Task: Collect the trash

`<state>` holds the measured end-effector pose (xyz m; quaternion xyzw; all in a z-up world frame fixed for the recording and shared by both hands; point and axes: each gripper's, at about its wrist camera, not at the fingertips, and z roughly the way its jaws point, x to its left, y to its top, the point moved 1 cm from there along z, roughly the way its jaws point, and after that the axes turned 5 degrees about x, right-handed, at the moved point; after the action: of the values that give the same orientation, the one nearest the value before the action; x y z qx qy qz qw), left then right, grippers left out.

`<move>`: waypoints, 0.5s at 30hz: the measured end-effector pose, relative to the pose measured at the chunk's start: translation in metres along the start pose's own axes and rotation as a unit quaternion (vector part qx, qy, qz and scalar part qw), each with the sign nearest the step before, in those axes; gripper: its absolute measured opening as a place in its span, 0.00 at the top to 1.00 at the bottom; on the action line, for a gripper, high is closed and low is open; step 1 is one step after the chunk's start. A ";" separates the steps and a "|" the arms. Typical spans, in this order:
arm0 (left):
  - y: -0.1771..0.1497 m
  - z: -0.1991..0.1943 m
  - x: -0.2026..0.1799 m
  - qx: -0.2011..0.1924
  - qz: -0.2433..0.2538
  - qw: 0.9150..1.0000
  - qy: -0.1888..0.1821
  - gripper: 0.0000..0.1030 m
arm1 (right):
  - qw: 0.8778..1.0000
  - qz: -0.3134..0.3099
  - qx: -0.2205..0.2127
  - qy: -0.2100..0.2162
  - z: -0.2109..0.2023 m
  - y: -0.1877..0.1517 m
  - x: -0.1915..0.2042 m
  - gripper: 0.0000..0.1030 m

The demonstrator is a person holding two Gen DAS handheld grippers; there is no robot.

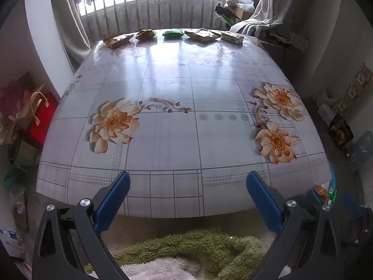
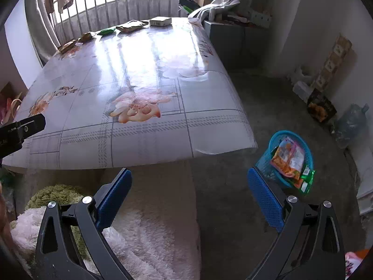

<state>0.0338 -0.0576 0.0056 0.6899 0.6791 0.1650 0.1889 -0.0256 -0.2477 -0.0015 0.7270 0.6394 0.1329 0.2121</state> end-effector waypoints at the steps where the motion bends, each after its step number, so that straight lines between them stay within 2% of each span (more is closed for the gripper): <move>1: 0.000 -0.001 0.000 -0.002 0.001 1.000 0.003 0.05 | 1.000 0.000 -0.001 -0.001 -0.001 0.000 0.000 0.08; 15: 0.003 -0.005 -0.005 -0.005 0.009 1.000 0.021 0.05 | 1.000 0.006 -0.017 0.003 -0.010 0.004 -0.004 0.08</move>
<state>0.0336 -0.0628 0.0113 0.6917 0.6755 0.1847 0.1767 -0.0275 -0.2508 0.0094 0.7269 0.6328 0.1474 0.2221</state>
